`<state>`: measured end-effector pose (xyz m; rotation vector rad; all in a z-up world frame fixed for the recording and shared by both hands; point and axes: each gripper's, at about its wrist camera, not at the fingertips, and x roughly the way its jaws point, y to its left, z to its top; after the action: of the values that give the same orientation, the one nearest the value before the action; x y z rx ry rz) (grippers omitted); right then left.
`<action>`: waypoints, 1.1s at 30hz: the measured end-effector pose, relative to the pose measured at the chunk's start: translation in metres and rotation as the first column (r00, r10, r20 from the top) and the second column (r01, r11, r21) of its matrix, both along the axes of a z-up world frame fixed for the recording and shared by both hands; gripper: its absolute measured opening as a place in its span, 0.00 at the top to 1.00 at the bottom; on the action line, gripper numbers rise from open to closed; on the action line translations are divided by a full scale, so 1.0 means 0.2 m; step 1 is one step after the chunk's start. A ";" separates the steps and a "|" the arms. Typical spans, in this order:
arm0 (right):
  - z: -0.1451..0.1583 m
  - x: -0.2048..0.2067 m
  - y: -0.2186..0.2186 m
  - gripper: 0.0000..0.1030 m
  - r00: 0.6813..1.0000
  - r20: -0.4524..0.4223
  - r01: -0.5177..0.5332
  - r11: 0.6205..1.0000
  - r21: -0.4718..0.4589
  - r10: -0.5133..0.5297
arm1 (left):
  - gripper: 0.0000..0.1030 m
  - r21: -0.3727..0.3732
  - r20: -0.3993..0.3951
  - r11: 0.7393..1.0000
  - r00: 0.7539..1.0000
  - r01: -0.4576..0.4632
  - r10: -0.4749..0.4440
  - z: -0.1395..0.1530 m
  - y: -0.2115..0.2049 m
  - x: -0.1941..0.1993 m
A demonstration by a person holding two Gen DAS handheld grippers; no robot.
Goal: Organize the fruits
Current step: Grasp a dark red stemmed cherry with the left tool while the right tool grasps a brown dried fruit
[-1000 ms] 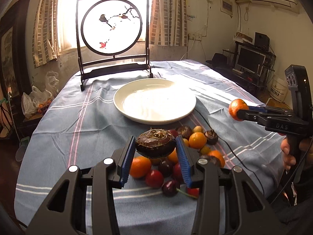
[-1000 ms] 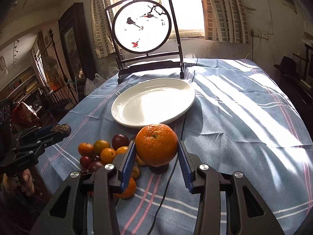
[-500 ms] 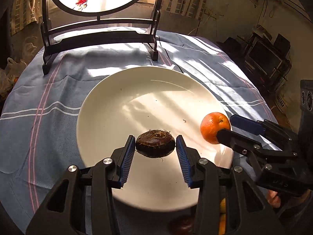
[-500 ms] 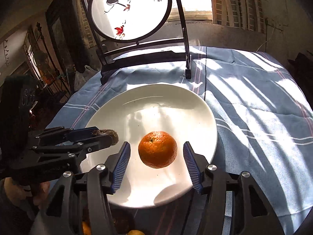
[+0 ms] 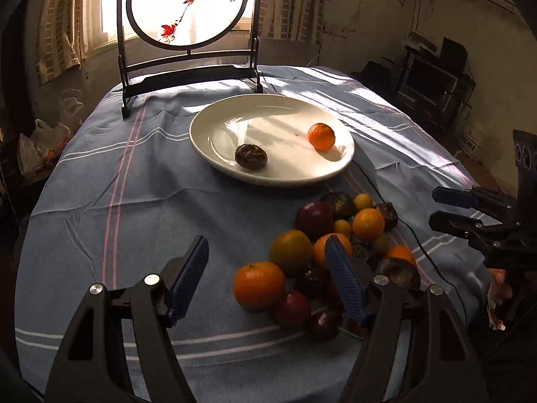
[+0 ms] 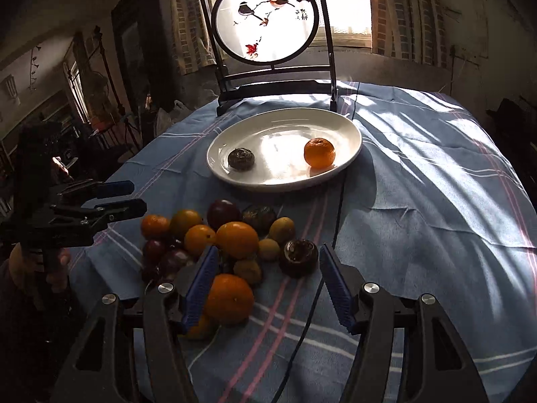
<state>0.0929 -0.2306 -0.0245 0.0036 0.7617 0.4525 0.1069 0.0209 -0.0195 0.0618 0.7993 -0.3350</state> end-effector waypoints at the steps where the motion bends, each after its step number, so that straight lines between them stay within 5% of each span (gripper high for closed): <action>1: -0.02 -0.05 -0.01 0.39 1.000 -0.001 0.007 1.000 0.011 -0.007 | 0.32 0.011 0.004 1.000 1.000 0.016 -0.016 -0.02 -0.01 -0.08; 6: -0.10 -0.22 -0.07 0.39 0.998 -0.024 0.052 0.997 0.056 -0.050 | 0.39 0.073 0.027 0.994 0.996 0.085 -0.087 -0.14 -0.11 -0.33; 9: -0.10 -0.27 -0.07 0.39 0.998 -0.031 0.059 0.998 0.038 -0.058 | 0.56 0.079 0.000 0.993 0.996 0.092 -0.092 -0.21 -0.15 -0.32; 15: -0.07 -0.35 -0.09 0.39 0.997 -0.014 0.073 0.997 0.038 -0.072 | 0.65 0.091 0.004 0.993 0.997 0.077 -0.077 -0.27 -0.19 -0.27; 23: -0.09 -0.35 -0.08 0.39 0.998 -0.019 0.057 0.998 0.035 -0.056 | 0.72 0.108 0.039 0.992 0.996 0.072 -0.077 -0.29 -0.23 -0.24; 33: -0.11 -0.26 0.03 0.39 0.999 -0.040 -0.006 0.999 0.044 0.008 | 0.72 0.027 0.102 0.999 0.994 0.031 -0.034 -0.14 -0.11 -0.36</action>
<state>0.0418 -0.2236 -0.0461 0.0513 0.7914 0.4767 0.0340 -0.0019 -0.0480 0.1146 0.7019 -0.3502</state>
